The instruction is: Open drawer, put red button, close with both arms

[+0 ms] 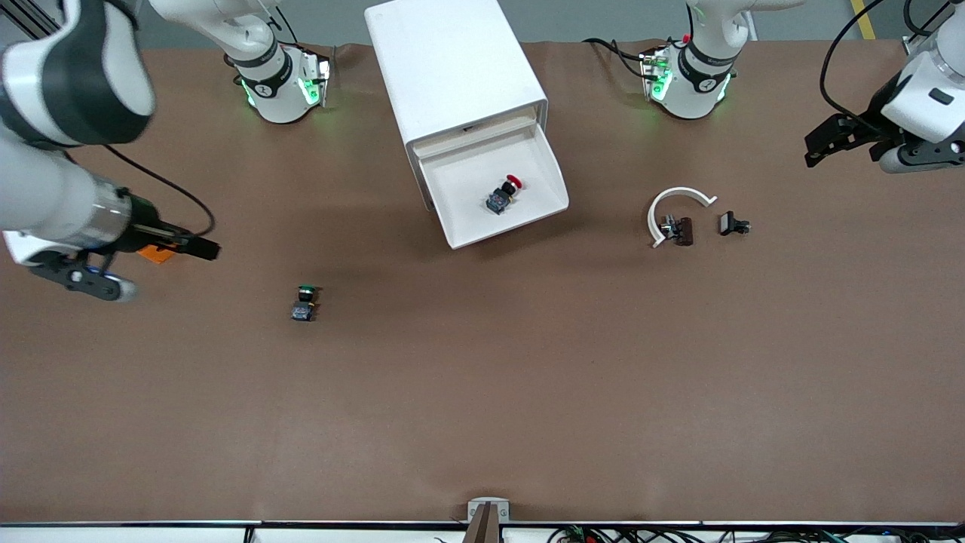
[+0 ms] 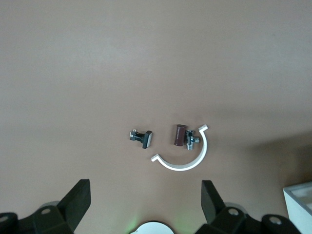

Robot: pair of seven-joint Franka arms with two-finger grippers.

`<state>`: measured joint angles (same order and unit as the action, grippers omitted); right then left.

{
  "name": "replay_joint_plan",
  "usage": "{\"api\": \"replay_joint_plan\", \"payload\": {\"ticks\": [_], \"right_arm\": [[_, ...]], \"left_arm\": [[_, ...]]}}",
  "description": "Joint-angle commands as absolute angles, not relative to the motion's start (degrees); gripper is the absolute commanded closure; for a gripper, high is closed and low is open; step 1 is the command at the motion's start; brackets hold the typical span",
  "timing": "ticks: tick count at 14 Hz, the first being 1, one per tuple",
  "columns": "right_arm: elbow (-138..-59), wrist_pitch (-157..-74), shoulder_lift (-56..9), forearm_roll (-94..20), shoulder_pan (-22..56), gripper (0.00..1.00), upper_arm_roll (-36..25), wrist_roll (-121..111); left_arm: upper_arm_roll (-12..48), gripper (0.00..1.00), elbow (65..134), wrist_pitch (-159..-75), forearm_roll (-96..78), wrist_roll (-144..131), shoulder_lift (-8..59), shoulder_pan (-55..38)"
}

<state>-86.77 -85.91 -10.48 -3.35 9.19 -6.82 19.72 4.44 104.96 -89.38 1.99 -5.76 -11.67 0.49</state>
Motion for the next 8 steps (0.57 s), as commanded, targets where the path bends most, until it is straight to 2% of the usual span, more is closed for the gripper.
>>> {"api": "replay_joint_plan", "payload": {"ticks": [1, 4, 8], "right_arm": [[-87.54, -84.38, -7.92, -0.80, 5.20, 0.00, -5.71, 12.16], [-85.53, -80.70, -7.29, 1.49, 1.95, 0.00, -6.15, 4.69], [-86.05, -79.89, -7.82, 1.50, 0.26, 0.00, -5.98, 0.88]], "left_arm": [[5.27, 0.00, 95.63, -83.50, 1.67, -4.40, -6.07, 0.79], [5.27, 0.00, 94.92, -88.75, 1.50, -3.34, -6.06, 0.79], [6.06, 0.00, 96.94, -92.62, -1.05, -4.21, -3.79, -0.35]]}}
